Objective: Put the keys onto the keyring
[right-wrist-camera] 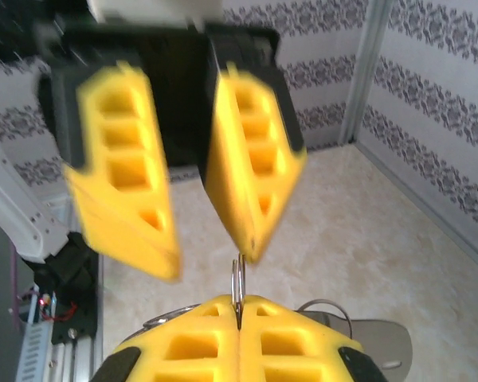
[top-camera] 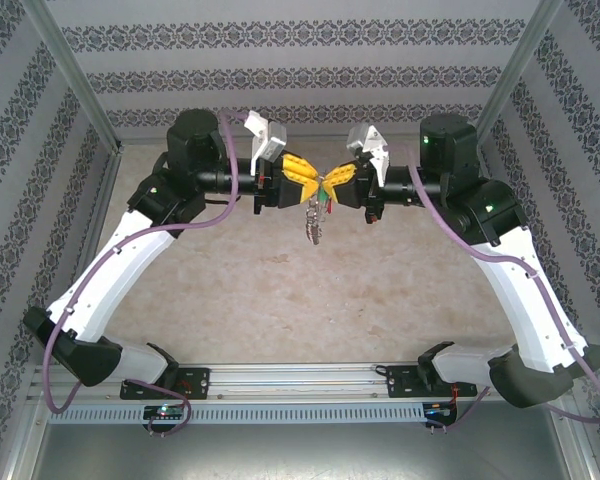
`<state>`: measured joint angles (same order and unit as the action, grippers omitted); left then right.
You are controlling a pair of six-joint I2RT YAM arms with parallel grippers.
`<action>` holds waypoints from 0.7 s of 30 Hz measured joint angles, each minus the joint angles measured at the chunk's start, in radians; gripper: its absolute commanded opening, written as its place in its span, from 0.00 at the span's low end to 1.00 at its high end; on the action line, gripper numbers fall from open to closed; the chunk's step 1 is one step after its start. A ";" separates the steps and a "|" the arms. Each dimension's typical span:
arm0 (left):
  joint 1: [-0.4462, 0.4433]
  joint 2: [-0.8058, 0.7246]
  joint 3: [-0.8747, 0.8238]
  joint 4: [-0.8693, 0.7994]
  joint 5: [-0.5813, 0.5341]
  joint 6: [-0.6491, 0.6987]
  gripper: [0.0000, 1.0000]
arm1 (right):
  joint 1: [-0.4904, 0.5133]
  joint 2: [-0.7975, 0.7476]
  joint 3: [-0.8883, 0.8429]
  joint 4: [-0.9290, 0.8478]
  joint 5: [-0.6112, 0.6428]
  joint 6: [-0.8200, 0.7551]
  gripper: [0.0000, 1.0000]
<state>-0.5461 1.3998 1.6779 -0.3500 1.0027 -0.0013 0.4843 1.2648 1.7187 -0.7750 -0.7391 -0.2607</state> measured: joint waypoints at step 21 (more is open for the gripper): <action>-0.063 0.092 0.209 -0.430 -0.253 0.345 0.32 | 0.074 0.060 0.079 -0.196 0.151 -0.184 0.00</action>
<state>-0.6090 1.4918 1.8874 -0.7795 0.7502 0.3435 0.5587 1.3251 1.7977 -0.9707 -0.5880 -0.4450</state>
